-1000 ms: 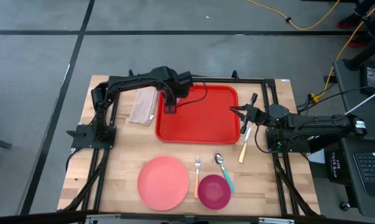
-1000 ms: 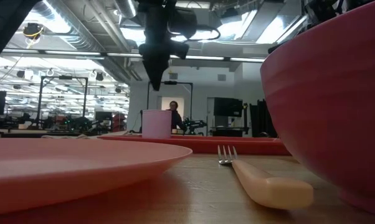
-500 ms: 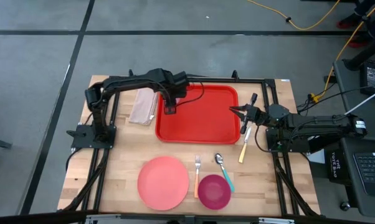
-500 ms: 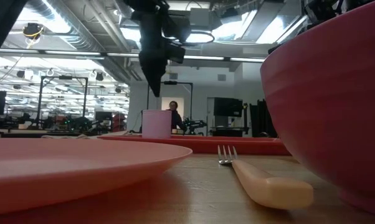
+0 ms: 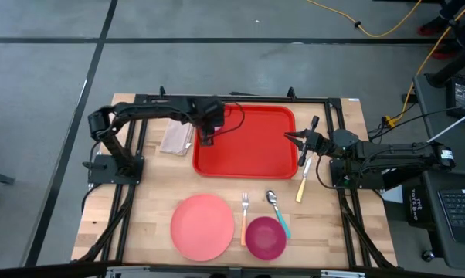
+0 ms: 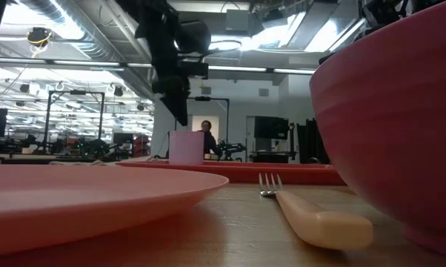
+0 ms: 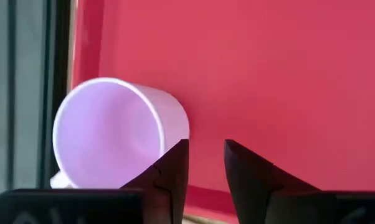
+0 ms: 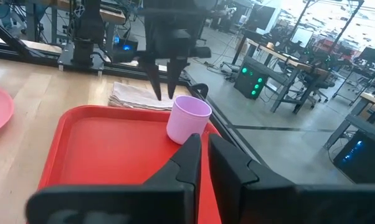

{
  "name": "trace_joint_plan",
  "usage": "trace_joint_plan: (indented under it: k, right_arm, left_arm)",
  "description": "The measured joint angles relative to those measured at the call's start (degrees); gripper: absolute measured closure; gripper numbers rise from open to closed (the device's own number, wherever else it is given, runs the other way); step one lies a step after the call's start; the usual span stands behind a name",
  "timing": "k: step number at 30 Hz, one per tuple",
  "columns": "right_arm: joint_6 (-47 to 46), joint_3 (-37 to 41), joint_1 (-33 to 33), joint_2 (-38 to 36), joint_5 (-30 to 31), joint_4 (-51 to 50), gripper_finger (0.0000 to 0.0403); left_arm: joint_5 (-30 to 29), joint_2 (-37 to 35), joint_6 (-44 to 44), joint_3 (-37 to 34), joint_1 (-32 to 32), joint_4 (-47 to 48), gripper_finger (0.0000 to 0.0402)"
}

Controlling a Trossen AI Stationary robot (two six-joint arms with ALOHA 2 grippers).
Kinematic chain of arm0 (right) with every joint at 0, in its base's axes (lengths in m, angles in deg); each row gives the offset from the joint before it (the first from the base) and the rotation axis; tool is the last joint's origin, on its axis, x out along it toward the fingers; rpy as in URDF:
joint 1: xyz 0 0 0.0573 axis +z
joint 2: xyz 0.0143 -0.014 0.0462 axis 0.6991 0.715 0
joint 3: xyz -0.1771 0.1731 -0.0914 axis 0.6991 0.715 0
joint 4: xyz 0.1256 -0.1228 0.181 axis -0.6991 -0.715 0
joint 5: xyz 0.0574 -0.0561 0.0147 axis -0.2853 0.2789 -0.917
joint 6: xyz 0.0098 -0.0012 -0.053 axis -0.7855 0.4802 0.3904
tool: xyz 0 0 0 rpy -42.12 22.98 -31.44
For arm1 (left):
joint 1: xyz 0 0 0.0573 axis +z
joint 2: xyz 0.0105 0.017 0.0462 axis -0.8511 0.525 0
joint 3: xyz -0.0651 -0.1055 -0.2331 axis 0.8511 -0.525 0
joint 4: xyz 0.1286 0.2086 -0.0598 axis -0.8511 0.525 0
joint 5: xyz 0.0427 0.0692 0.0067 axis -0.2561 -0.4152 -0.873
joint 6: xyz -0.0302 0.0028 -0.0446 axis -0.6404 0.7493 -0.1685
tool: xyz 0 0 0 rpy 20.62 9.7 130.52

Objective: Set up tray
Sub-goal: Put the purple mug on the red tray

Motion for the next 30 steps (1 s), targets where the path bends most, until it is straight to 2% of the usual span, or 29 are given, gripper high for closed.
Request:
trace_joint_plan:
  k: [6, 20, 30]
  right_arm:
    - [0.08, 0.0, 0.0, 0.0, 0.0, 0.07, 0.0366]
    - [0.17, 0.0, 0.0, 0.0, 0.0, 0.09, 0.0366]
    - [0.17, 0.0, 0.0, 0.0, 0.0, 0.09, 0.0366]
  left_arm:
    - [-4.89, 0.0, 2.66, -0.67, 0.04, -2.64, 0.0304]
    - [-4.59, 0.35, 3.12, -0.7, 0.53, -2.53, 0.0309]
    - [-2.08, 0.35, 3.01, -0.68, 2.3, -2.49, 0.032]
